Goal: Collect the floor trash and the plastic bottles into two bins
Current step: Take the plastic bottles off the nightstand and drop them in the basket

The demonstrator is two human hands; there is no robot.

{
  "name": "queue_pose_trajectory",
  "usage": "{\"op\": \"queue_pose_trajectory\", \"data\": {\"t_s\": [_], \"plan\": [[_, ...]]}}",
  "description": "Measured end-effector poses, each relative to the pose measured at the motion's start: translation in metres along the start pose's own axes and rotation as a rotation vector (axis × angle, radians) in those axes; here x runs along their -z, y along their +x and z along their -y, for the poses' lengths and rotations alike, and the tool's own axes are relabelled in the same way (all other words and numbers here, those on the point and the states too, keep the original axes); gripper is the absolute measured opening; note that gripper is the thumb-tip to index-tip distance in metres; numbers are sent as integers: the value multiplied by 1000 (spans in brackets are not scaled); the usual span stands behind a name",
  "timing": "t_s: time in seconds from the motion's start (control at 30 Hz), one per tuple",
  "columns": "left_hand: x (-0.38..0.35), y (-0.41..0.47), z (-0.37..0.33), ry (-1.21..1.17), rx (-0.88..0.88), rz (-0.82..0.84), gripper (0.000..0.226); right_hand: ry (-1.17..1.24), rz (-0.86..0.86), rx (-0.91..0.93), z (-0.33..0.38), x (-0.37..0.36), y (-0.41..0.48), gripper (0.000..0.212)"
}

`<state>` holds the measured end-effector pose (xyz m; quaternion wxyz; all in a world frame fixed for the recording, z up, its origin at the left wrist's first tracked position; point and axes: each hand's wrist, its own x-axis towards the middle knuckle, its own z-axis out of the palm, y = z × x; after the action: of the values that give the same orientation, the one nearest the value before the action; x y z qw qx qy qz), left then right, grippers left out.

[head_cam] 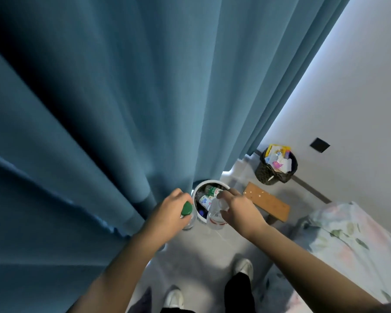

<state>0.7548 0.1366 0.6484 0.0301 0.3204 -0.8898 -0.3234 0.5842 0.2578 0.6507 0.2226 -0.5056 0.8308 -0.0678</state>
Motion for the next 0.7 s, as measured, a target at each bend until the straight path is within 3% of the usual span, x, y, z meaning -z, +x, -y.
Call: {"op": "queue_pose_trajectory", "data": {"t_s": [0.23, 0.43, 0.7], "plan": [[-42, 53, -48, -30, 150, -60, 21, -131, 60, 97, -73, 46, 34, 46], [-79, 87, -82, -67, 293, -79, 22, -44, 177, 150, -127, 64, 69, 43], [-90, 124, -80, -114, 318, -28, 24, -19, 206, 157, -149, 62, 102, 38]]}}
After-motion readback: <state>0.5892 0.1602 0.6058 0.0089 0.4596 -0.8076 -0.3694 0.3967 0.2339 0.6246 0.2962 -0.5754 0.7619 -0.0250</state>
